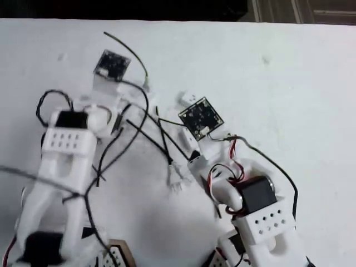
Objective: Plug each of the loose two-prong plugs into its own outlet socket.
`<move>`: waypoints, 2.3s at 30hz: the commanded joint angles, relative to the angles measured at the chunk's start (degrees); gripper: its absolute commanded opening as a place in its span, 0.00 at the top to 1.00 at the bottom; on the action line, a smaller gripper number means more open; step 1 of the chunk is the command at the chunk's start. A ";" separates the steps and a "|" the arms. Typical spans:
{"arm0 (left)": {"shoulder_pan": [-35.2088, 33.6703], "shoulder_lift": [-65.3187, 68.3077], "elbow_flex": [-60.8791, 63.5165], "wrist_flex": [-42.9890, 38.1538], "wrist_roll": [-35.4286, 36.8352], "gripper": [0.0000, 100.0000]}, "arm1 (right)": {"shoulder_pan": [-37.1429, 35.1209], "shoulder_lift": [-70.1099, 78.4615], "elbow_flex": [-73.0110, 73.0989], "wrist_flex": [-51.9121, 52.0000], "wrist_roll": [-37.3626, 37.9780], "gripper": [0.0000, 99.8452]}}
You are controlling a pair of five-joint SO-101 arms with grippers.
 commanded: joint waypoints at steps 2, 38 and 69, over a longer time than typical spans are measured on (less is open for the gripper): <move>-2.07 16.92 -13.80 0.70 0.53 0.96 | 0.75 -0.40 -0.09 -1.01 -0.44 0.82; 27.30 47.08 -43.43 20.57 36.13 0.77 | 24.75 -0.40 -4.31 -1.45 4.13 0.82; 30.81 65.36 -59.43 17.85 42.46 0.77 | 34.24 -0.66 -5.89 -2.77 7.74 0.82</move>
